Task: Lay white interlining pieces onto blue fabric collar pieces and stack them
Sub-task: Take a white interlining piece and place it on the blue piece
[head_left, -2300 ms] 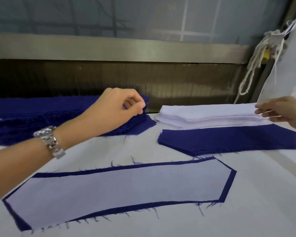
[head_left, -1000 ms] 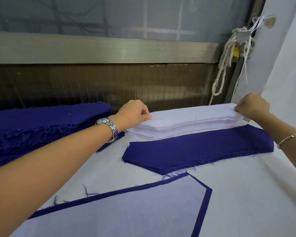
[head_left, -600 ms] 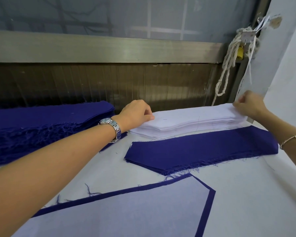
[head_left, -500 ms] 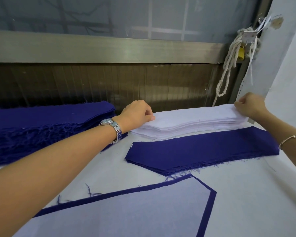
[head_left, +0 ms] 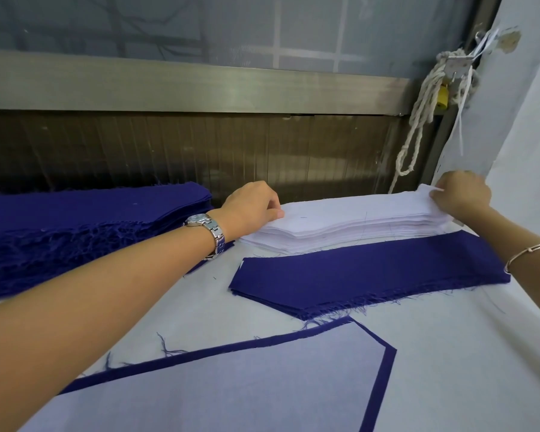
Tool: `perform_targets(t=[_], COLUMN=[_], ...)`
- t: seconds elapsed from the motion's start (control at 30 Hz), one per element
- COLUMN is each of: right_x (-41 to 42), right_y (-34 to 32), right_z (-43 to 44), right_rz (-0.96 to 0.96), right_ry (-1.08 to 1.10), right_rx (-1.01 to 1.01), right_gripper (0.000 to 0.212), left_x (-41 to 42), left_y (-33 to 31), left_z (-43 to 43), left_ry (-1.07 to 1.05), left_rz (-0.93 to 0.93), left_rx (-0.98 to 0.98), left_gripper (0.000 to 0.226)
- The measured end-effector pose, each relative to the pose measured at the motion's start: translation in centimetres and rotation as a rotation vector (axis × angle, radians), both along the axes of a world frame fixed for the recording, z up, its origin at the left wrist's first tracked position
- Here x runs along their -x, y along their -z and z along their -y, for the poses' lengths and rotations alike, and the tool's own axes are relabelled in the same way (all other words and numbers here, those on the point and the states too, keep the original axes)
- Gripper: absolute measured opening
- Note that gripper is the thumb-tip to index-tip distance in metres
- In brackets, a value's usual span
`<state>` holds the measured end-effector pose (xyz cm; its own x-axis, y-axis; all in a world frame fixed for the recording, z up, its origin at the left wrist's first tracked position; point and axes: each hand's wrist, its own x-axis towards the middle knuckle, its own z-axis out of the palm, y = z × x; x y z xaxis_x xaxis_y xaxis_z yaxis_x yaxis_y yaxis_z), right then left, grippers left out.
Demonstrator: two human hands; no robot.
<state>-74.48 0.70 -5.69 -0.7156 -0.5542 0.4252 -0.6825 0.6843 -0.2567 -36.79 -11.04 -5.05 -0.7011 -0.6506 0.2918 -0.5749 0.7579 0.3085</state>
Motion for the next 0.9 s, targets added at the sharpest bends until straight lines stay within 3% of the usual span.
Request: perform_targets(t=[0.13,0.23,0.43,0.9], right_x=[0.4,0.4,0.7,1.6], right_y=[0.0,0.1,0.0,0.7], right_z=[0.0,-0.3,-1.0,-1.9], right_rz=[0.2,0.221,0.169,0.297], right_ry=[-0.074,-0.096,-0.06,-0.065], right_rx=[0.23,0.338,0.345,0.472], right_gripper=[0.03,0.04,0.025,0.031], left_x=[0.0,0.0,-0.2,-0.3], left_y=[0.0,0.1,0.1,0.1], left_z=[0.1,0.0,0.0,0.0], left_ry=[-0.001,-0.006,0.0,0.018], left_rz=[0.002,0.002,-0.001,-0.004], left_rx=[-0.004,0.005,0.015,0.004], left_gripper=[0.024,0.024,0.023,0.022])
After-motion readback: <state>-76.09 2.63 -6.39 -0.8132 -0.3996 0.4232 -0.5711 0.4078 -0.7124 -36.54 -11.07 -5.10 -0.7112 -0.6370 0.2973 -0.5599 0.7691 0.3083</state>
